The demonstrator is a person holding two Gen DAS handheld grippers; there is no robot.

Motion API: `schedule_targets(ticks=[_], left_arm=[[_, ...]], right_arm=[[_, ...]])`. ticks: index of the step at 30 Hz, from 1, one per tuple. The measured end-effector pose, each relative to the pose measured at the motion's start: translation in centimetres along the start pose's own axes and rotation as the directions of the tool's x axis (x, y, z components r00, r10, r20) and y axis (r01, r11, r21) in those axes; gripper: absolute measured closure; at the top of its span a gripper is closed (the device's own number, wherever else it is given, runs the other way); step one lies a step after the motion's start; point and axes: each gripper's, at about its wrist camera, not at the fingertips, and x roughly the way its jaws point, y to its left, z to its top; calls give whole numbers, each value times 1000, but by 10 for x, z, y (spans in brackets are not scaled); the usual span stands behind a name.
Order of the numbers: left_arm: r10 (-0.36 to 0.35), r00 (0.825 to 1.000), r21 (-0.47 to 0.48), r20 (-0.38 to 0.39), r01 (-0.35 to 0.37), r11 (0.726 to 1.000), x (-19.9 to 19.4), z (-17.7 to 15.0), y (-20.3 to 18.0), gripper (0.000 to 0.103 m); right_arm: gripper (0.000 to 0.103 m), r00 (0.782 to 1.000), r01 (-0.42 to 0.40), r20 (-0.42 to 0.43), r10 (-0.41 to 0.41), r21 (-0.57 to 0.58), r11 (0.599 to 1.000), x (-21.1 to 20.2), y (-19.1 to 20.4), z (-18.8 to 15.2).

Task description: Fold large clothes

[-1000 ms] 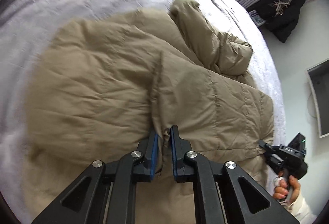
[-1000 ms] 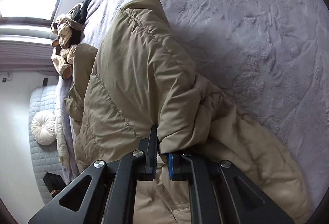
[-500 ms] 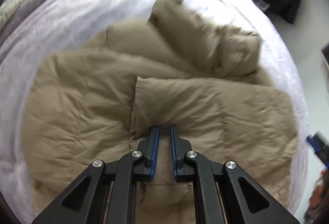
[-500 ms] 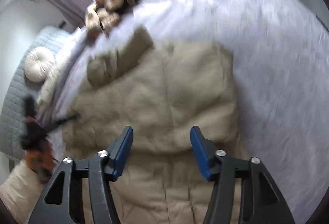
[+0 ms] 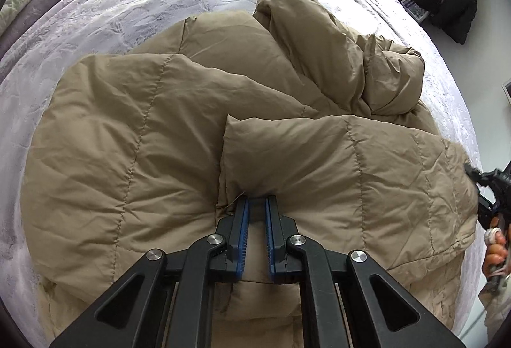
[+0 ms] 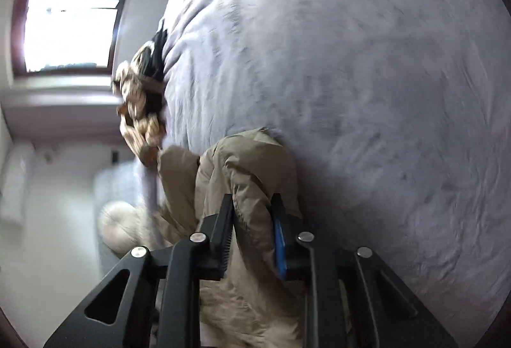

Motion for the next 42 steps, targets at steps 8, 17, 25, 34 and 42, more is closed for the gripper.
schedule_targets(ticks=[8,17,25,34,42], left_arm=[[-20,1000,17,-2,20,1000,9,-4,-3,92],[-9,1000,16,-3,9,1000,8,-4,-3,92],[6,1000,17,1,-6,1000,10,-4,-8,92],[18,1000,34,6,-19,999,17,-1,-10,92],[103,995,73,14,-104,992,-19,-9,-20,92]], right_arm=[[85,936,350,58,-347,-257,901,27,4,-2],[78,852,523,225,-472,-347,779,-14,33,-32],[78,868,490,199,-456,-503,712,-35,38,-97],[76,838,533,169,-519,-460,710,-12,-3,-101],[73,838,535,164,-520,-428,728,-28,5,-103]])
